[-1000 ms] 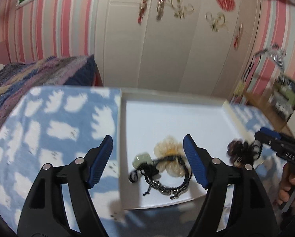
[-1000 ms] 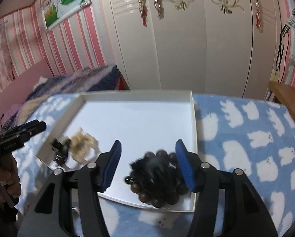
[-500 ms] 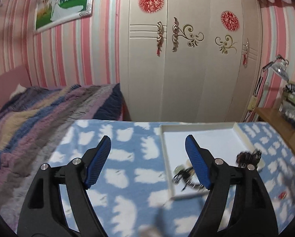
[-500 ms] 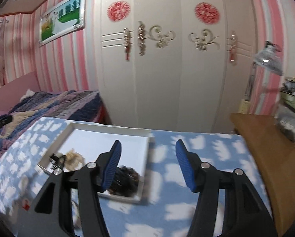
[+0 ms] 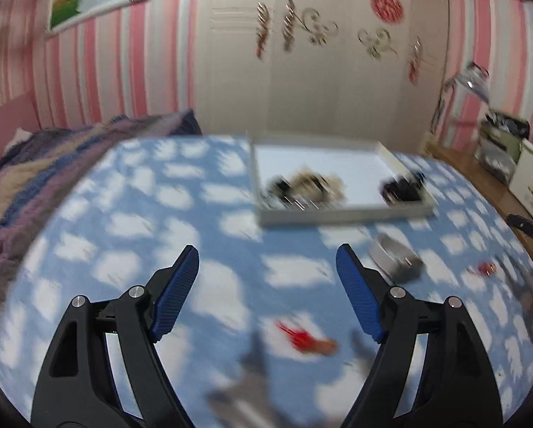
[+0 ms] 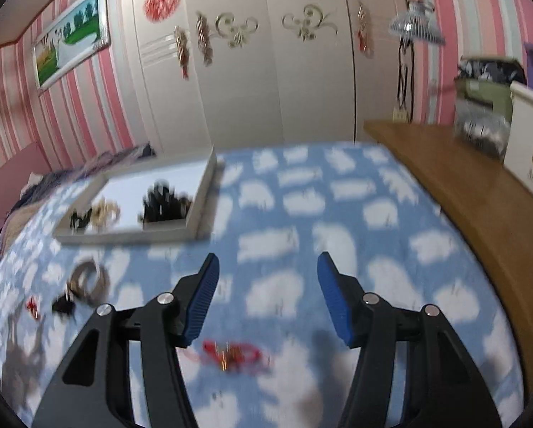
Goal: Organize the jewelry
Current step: 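Grasp the brown pendant cord with the left tool while the right tool grasps the red knot charm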
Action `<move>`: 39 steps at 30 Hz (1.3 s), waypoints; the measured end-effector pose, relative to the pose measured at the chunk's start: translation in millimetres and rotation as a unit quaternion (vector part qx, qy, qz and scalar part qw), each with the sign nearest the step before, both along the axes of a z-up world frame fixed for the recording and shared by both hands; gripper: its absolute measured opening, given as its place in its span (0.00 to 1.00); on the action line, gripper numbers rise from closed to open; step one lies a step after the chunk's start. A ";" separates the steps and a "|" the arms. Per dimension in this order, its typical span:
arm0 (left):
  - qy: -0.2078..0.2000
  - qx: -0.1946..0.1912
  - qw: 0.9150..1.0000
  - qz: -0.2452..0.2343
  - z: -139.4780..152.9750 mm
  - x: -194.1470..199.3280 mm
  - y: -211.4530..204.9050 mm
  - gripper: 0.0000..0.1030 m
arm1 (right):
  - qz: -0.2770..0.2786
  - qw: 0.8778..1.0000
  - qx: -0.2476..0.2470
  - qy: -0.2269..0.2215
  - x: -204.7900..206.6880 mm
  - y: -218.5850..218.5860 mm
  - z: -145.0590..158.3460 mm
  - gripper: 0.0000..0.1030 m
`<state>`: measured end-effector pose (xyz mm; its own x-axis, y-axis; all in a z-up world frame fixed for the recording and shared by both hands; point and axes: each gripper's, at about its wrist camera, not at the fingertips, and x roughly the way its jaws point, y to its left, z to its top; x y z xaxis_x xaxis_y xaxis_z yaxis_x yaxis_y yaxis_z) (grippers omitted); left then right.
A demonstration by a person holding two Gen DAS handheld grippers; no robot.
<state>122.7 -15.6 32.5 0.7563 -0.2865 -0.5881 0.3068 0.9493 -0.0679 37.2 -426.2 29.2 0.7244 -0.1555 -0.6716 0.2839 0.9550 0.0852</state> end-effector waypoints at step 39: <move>0.102 0.034 0.987 -0.119 -76.9 2.6 -117.2 0.11 | 0.064 0.994 -0.003 0.094 -1.1 39.1 -58.0 0.10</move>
<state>125.3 -132.8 -44.4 0.5373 -0.3962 -0.7445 0.5075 0.8570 -0.0898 36.1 -387.1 -28.9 0.6006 -0.0745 -0.7961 0.1701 0.9848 0.0362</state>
